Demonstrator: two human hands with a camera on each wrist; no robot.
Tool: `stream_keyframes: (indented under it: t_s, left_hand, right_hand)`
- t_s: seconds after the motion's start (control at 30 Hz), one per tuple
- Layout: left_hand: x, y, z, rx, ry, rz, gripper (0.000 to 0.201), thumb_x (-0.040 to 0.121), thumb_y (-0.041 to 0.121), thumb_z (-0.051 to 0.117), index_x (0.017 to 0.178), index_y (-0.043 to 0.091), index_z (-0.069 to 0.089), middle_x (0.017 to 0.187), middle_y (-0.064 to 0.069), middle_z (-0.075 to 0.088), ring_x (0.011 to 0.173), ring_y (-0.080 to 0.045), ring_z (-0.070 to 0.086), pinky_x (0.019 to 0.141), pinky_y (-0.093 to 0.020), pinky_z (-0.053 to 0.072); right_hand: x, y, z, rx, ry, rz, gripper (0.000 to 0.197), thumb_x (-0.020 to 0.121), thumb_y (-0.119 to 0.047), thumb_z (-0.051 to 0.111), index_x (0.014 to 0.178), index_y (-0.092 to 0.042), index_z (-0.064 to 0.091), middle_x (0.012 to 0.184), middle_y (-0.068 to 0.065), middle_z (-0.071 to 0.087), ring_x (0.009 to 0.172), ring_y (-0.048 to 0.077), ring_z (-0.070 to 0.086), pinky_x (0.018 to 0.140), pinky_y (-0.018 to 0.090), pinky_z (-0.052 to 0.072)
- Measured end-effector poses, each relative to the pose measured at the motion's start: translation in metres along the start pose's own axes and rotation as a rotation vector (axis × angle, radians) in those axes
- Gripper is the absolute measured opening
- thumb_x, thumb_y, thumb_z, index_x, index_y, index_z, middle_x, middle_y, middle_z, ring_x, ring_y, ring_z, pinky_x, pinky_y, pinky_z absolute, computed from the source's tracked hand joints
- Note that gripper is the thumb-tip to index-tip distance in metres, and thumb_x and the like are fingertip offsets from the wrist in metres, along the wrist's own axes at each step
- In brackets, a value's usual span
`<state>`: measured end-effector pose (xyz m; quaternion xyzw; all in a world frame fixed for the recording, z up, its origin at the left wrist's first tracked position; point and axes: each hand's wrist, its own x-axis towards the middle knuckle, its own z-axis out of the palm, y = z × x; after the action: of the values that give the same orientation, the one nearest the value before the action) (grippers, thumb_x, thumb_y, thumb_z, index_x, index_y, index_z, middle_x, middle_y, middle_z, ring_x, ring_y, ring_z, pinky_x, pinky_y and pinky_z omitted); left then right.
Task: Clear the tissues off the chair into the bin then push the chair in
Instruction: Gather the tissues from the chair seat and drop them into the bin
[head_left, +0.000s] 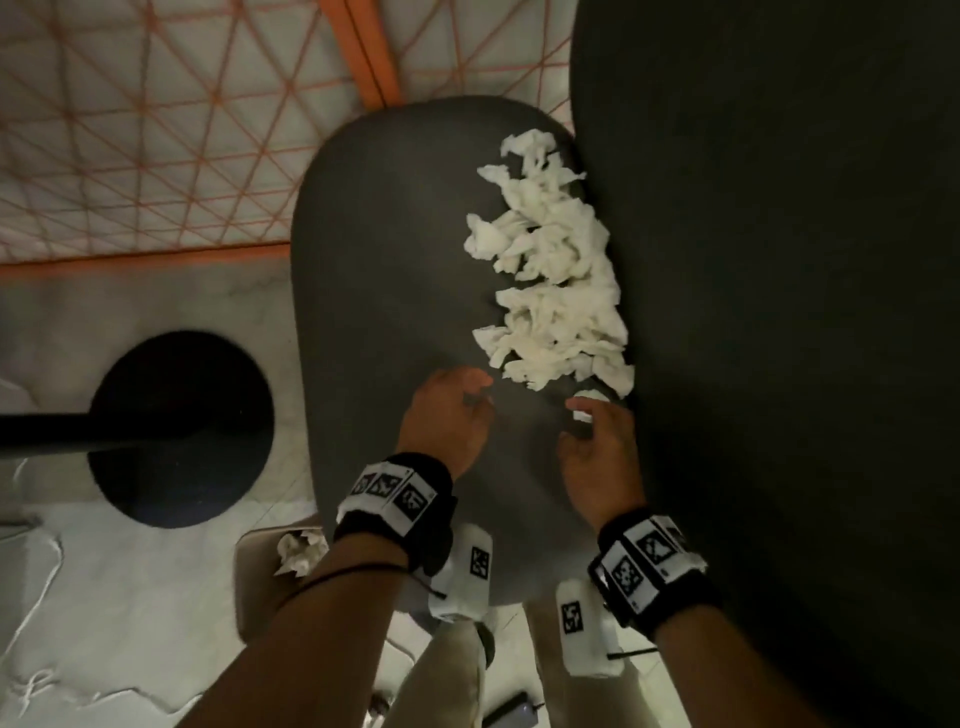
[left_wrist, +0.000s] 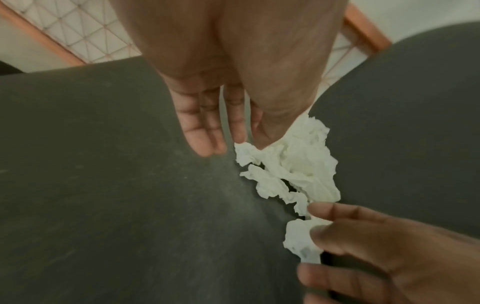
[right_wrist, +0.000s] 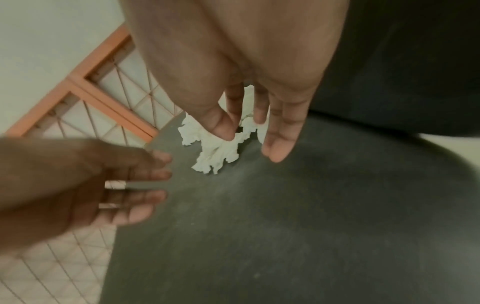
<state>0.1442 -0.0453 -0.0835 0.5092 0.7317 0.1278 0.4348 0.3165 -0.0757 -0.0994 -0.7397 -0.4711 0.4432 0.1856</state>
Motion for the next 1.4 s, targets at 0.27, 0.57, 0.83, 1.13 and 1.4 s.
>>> stream_keyframes:
  t_s: [0.27, 0.57, 0.83, 1.13, 1.4]
  left_hand:
    - [0.072, 0.043, 0.014, 0.325, -0.145, -0.077, 0.051, 0.091, 0.022, 0.055, 0.14, 0.026, 0.042, 0.148, -0.01, 0.032, 0.124, -0.036, 0.05, 0.102, -0.042, 0.04]
    - [0.11, 0.035, 0.014, 0.473, -0.166, 0.003, 0.022, 0.092, 0.025, 0.053, 0.111, 0.019, 0.062, 0.116, -0.01, 0.064, 0.108, -0.035, 0.059, 0.087, -0.038, 0.047]
    - [0.083, 0.006, -0.012, 0.249, -0.139, -0.014, 0.031, 0.091, 0.02, 0.053, 0.118, 0.024, 0.066, 0.109, -0.004, 0.07, 0.103, -0.025, 0.063, 0.088, -0.024, 0.042]
    - [0.037, -0.011, -0.046, 0.125, -0.042, -0.072, 0.024, 0.086, 0.028, 0.061, 0.068, 0.013, 0.056, 0.069, 0.001, 0.056, 0.062, -0.01, 0.053, 0.052, -0.013, 0.034]
    - [0.05, -0.004, -0.051, -0.056, 0.04, 0.016, 0.022, 0.08, -0.003, 0.055, 0.068, 0.012, 0.046, 0.073, 0.013, 0.067, 0.069, -0.001, 0.065, 0.061, -0.011, 0.046]
  right_hand:
    - [0.037, 0.0, -0.011, -0.212, -0.057, 0.074, 0.055, 0.088, -0.001, 0.049, 0.136, -0.027, 0.046, 0.149, 0.005, 0.03, 0.124, 0.031, 0.049, 0.096, 0.037, 0.045]
    - [0.053, -0.001, -0.004, -0.201, 0.0, 0.164, 0.019, 0.085, -0.003, 0.05, 0.095, -0.014, 0.063, 0.112, 0.007, 0.055, 0.097, 0.028, 0.057, 0.076, 0.029, 0.045]
    - [0.063, -0.04, 0.004, 0.275, 0.049, 0.438, 0.028, 0.093, -0.024, 0.045, 0.086, -0.003, 0.063, 0.085, 0.01, 0.063, 0.08, 0.018, 0.053, 0.067, 0.028, 0.043]
    - [0.098, -0.049, 0.029, 0.173, 0.078, 0.584, 0.045, 0.081, -0.058, 0.063, 0.1, -0.018, 0.06, 0.098, -0.001, 0.057, 0.093, 0.021, 0.053, 0.083, 0.029, 0.04]
    - [0.093, -0.029, 0.033, 0.007, 0.093, 0.519, 0.026, 0.092, -0.031, 0.055, 0.107, -0.01, 0.059, 0.109, 0.01, 0.065, 0.105, 0.031, 0.06, 0.077, 0.027, 0.038]
